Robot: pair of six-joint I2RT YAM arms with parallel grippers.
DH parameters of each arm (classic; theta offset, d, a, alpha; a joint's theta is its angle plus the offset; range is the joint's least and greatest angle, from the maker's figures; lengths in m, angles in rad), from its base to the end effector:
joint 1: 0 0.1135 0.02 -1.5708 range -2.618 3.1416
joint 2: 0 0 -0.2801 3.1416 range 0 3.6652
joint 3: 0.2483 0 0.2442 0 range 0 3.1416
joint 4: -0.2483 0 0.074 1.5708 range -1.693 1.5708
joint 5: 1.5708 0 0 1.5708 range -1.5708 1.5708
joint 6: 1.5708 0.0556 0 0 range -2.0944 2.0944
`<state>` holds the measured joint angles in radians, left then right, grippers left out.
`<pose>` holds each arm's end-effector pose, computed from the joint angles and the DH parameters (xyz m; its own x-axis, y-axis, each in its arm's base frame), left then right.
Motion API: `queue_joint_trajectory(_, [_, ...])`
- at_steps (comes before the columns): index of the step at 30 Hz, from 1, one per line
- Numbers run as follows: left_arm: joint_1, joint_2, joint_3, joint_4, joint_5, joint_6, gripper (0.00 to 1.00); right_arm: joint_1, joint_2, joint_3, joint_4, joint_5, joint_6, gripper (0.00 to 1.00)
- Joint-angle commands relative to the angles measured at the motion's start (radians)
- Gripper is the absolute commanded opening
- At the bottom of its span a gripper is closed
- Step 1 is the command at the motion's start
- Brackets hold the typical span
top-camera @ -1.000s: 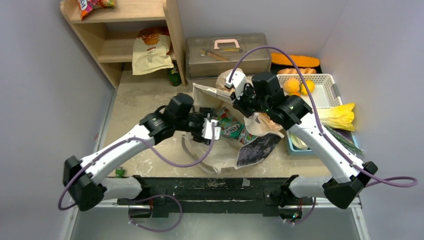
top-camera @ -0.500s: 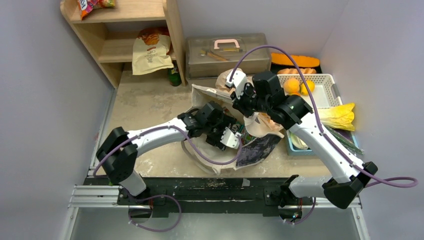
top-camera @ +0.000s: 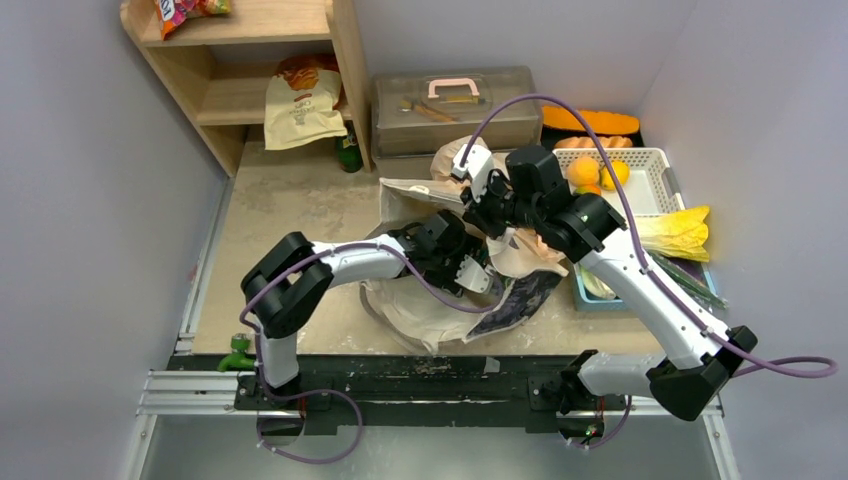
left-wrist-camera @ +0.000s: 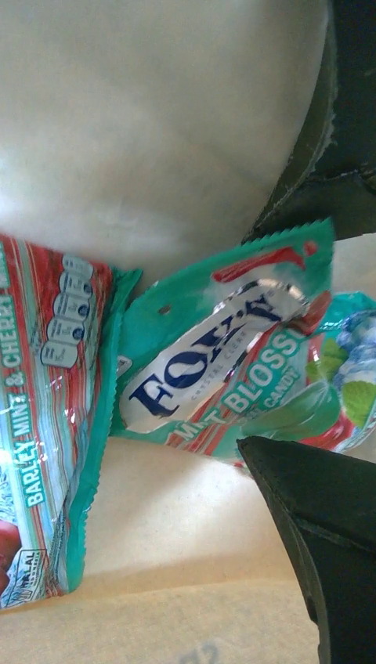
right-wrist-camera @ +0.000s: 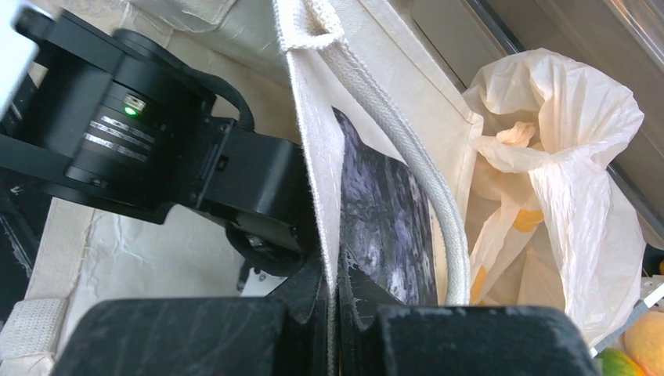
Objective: Untie the knot of the grocery bags and take out the mixed food
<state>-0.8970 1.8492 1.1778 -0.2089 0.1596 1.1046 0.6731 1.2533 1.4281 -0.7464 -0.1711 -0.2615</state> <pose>0.2438 -0.3195 0.1832 0.5294 0.7504 -0.3957 0.8049 -0.2968 0.5139 0.2002 0.1717 0.4102 -0.2208 -0.5019 -0.8363 -0.8109 0.5709 -0.1285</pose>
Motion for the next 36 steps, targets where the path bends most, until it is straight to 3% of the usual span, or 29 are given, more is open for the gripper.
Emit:
queue_joint_trajectory(1, [-0.007,0.078,0.037,0.128,-0.113,0.031,0.81,0.0,-0.034,-0.014,0.056,-0.031,0.021,0.0])
queue_joint_trajectory(4, [-0.007,0.1,0.014,0.222,-0.155,0.03,0.65,0.0,-0.036,-0.019,0.056,-0.033,0.019,0.0])
queue_joint_trajectory(9, [-0.007,0.034,0.017,0.222,-0.138,-0.072,0.05,-0.001,-0.031,-0.015,0.061,-0.025,0.006,0.0])
queue_joint_trajectory(10, [-0.007,-0.003,0.016,0.212,-0.129,-0.107,0.0,-0.001,-0.031,-0.014,0.061,-0.021,0.003,0.0])
queue_joint_trajectory(16, [0.016,-0.306,0.02,-0.012,0.057,-0.326,0.0,-0.02,-0.025,0.005,0.065,0.026,0.013,0.0])
queue_joint_trajectory(25, [0.09,-0.631,0.033,-0.166,0.33,-0.54,0.0,-0.061,-0.019,0.013,0.087,0.052,0.04,0.0])
queue_joint_trajectory(29, [0.198,-0.721,0.135,-0.293,0.468,-0.659,0.0,-0.076,-0.011,0.029,0.088,0.057,0.054,0.0])
queue_joint_trajectory(32, [0.279,-0.796,0.224,-0.387,0.512,-0.675,0.0,-0.083,-0.009,0.03,0.088,0.054,0.066,0.0])
queue_joint_trajectory(36, [0.413,-0.831,0.34,-0.394,0.514,-0.714,0.0,-0.084,-0.009,0.024,0.087,0.042,0.07,0.0])
